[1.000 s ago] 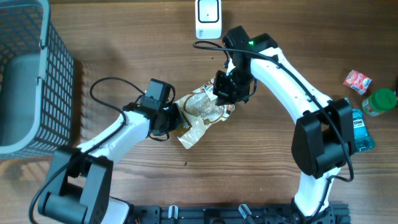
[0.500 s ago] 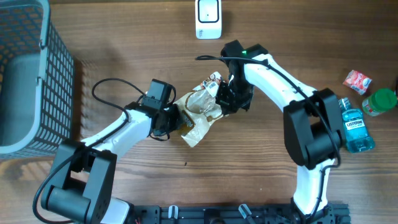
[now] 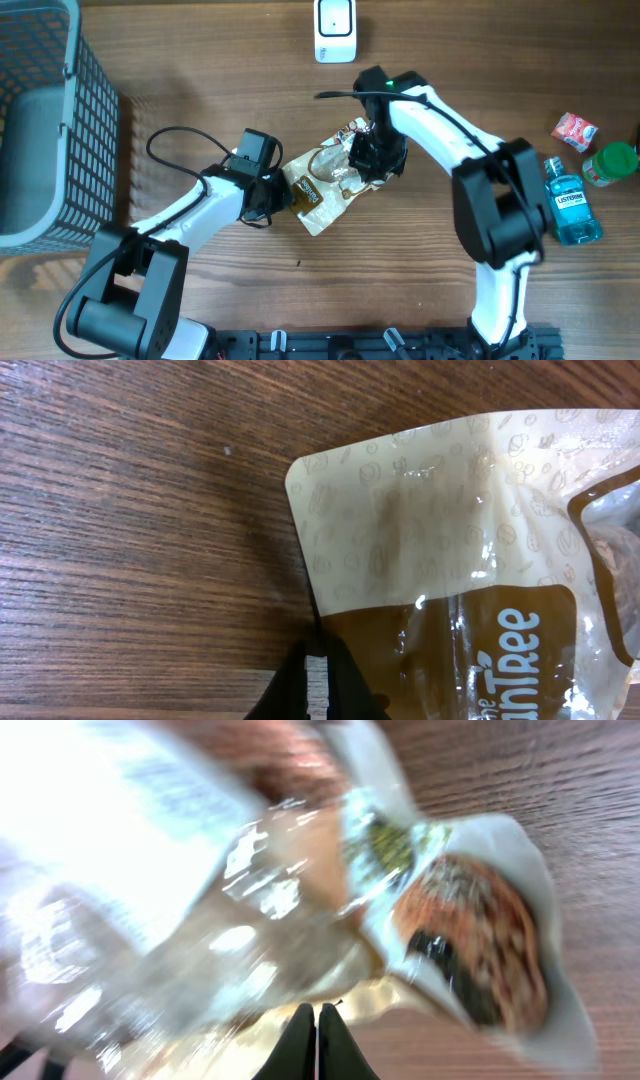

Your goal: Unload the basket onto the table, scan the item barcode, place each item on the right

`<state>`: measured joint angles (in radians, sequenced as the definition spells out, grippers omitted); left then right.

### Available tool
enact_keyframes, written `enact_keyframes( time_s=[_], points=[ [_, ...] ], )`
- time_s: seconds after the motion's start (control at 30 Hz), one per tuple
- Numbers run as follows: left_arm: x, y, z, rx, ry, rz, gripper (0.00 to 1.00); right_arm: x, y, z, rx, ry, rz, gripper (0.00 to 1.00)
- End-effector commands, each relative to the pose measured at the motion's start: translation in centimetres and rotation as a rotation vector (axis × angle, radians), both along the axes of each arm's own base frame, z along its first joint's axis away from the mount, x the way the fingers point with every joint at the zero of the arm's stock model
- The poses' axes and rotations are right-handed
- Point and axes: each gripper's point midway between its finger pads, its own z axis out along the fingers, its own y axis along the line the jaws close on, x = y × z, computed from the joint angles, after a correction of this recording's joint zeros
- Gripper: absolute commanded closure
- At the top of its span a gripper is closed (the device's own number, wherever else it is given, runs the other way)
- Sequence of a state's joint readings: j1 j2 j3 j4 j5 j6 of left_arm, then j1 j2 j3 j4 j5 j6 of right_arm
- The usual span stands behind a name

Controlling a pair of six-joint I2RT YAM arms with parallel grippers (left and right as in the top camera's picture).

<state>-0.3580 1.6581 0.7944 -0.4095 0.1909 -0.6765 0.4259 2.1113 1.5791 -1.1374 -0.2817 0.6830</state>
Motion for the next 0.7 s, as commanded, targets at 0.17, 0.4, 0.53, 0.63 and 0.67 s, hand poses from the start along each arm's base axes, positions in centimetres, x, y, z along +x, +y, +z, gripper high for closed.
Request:
enact_keyframes(
  time_s=[0.17,0.4,0.53,0.63,0.67],
  points=[
    [-1.0,0.8,-1.4,0.028,0.031,0.019,0.96,1.6,4.5,3.0,0.251,-0.087,0.048,0.95],
    [-1.0,0.8,-1.4,0.028,0.033,0.022,0.96,1.5,5.4,-2.5,0.196,-0.014,0.022,0.95],
    [-1.1,0.8,-1.4,0.029,0.034,0.022,0.96,0.5,4.5,-5.6,0.117,0.048,0.008,0.95],
    [-0.9,0.7,-1.1,0.024,0.024,0.022,0.96,-0.2,4.4,-6.3,0.099,0.079,0.013,0.95],
    [-0.7,0.6,-0.6,0.021,0.017,0.022,0.96,-0.3,4.4,-6.3,0.097,0.079,0.017,0.95]
  ],
)
